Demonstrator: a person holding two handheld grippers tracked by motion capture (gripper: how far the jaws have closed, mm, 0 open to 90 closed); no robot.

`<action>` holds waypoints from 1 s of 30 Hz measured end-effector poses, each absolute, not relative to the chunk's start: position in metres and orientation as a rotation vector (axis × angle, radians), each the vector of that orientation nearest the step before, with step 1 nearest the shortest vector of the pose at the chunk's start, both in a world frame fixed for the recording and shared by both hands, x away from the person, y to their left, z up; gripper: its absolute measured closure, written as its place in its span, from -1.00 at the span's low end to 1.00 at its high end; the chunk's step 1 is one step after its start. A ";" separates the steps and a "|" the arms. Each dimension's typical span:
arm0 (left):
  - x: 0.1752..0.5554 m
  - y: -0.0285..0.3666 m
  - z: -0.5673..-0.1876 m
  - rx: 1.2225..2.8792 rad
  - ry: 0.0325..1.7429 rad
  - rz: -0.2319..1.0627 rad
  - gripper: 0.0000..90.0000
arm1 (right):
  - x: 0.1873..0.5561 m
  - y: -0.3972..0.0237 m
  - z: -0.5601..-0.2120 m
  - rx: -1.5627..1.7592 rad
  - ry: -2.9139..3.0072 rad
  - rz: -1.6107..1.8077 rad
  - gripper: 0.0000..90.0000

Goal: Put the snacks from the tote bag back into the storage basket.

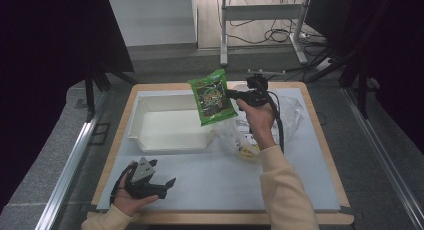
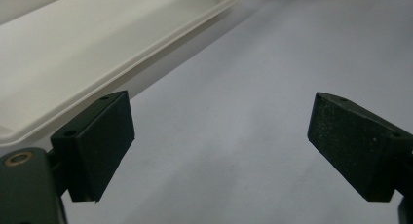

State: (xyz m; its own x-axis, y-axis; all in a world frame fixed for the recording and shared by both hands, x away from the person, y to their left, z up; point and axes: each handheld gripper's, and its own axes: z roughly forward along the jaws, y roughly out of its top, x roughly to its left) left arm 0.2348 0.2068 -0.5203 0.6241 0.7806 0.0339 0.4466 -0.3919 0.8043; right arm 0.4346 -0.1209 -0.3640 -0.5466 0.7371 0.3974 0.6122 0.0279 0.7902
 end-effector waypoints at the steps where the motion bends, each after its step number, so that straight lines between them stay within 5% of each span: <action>1: 0.235 0.207 -0.520 2.042 0.961 0.528 -0.78 | 0.435 -0.120 -0.365 1.426 2.163 1.553 1.00; 30: 0.234 0.208 -0.519 2.035 0.952 0.516 -0.78 | 0.449 -0.070 -0.387 1.425 2.261 1.524 1.00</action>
State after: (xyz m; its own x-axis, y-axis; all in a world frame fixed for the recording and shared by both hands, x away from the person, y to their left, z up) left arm 0.2341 0.2077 -0.5195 0.6318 0.7748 0.0233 0.4426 -0.3853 0.8097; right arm 0.4490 -0.0701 -0.3872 -0.5691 0.7125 0.4104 0.6478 0.0811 0.7575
